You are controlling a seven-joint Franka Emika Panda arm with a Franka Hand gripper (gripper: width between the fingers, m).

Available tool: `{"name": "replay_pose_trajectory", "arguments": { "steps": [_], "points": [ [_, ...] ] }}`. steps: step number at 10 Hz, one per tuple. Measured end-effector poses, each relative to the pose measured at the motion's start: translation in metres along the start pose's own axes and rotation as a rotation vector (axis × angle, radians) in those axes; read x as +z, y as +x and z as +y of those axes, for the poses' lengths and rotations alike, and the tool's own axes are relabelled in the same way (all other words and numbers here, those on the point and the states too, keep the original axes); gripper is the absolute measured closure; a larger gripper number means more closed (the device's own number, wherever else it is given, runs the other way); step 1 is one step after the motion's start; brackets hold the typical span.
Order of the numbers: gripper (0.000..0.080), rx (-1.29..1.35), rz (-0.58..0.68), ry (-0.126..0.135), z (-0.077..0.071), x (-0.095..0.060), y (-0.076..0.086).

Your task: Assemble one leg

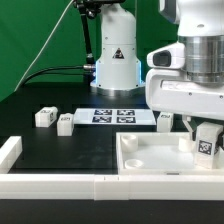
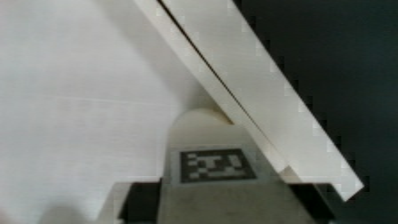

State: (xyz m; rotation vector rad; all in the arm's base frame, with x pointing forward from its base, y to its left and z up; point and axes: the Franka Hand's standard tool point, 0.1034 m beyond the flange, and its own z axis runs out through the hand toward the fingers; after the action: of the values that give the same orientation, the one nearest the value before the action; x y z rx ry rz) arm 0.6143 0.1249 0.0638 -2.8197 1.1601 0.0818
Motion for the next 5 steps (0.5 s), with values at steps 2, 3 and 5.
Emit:
{"name": "replay_pose_trajectory", "arguments": {
  "steps": [2,3,5],
  "points": [
    [0.0505,0.278,-0.004,0.004,-0.0016,0.0005,-0.002],
    [0.0505,0.419,-0.015,0.012,-0.0022,0.0001,-0.0015],
    [0.0492,0.489,-0.018,0.013,-0.0026,0.0001,-0.002]
  ]
}}
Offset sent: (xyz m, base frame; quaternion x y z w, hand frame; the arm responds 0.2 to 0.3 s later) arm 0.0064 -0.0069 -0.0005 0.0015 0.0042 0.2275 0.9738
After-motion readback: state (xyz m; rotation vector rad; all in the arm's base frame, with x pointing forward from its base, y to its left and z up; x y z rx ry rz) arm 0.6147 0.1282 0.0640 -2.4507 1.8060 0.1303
